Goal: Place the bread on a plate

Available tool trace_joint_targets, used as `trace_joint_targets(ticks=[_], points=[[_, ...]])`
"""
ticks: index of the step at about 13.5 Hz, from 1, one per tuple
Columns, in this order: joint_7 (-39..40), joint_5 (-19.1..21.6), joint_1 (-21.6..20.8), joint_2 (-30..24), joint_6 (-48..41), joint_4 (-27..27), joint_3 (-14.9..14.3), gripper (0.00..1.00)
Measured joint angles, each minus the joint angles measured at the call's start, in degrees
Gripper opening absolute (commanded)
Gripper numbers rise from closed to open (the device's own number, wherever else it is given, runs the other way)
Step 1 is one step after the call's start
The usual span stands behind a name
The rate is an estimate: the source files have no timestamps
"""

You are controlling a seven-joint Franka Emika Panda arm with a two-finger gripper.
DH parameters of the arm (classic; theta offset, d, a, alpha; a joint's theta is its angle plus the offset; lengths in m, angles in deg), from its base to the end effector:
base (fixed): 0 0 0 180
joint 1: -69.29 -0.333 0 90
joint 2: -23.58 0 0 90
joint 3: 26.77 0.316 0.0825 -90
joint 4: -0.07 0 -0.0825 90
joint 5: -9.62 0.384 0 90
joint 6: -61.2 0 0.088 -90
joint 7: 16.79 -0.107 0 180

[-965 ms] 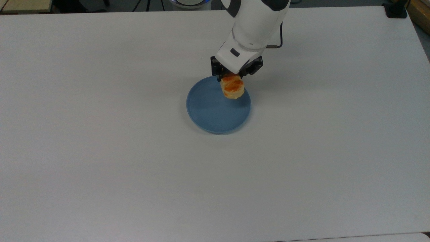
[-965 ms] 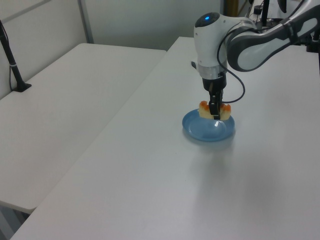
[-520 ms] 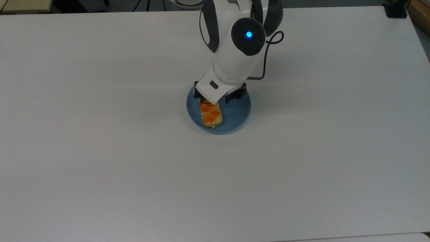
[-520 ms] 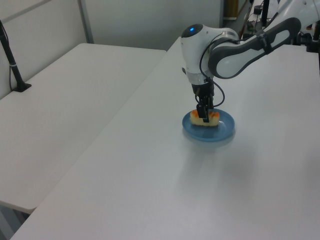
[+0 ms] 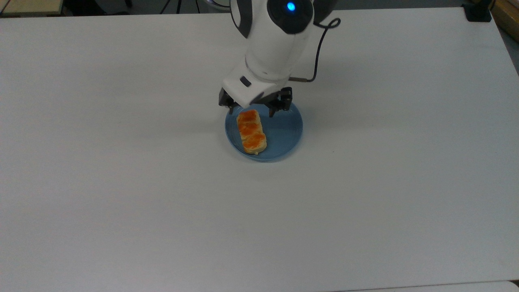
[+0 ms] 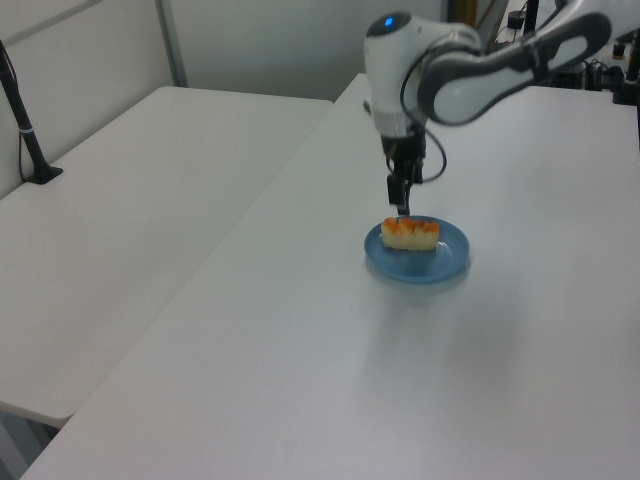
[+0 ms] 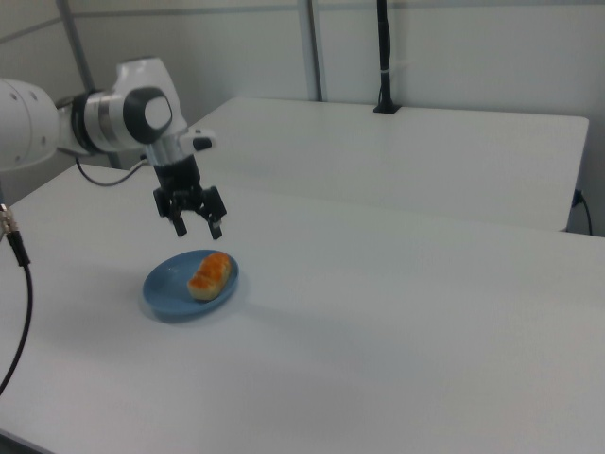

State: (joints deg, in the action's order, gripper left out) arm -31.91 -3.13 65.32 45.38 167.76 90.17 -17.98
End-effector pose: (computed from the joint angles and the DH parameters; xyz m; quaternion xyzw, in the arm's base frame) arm 0.6489 0.1171 0.4177 0.9960 0.0117 -0.0239 0.0847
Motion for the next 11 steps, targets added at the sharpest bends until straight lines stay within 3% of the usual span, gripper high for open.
trace_joint_targets(ticks=[2, 6, 11], points=[[0.5, 3.2, 4.1, -6.4, -2.9, -0.2, 0.7, 1.00], [11.1, 9.0, 9.2, -17.6, -11.8, 0.1, -0.4, 1.00], [12.8, 11.0, 11.6, -19.3, -12.8, 0.2, -2.1, 1.00]])
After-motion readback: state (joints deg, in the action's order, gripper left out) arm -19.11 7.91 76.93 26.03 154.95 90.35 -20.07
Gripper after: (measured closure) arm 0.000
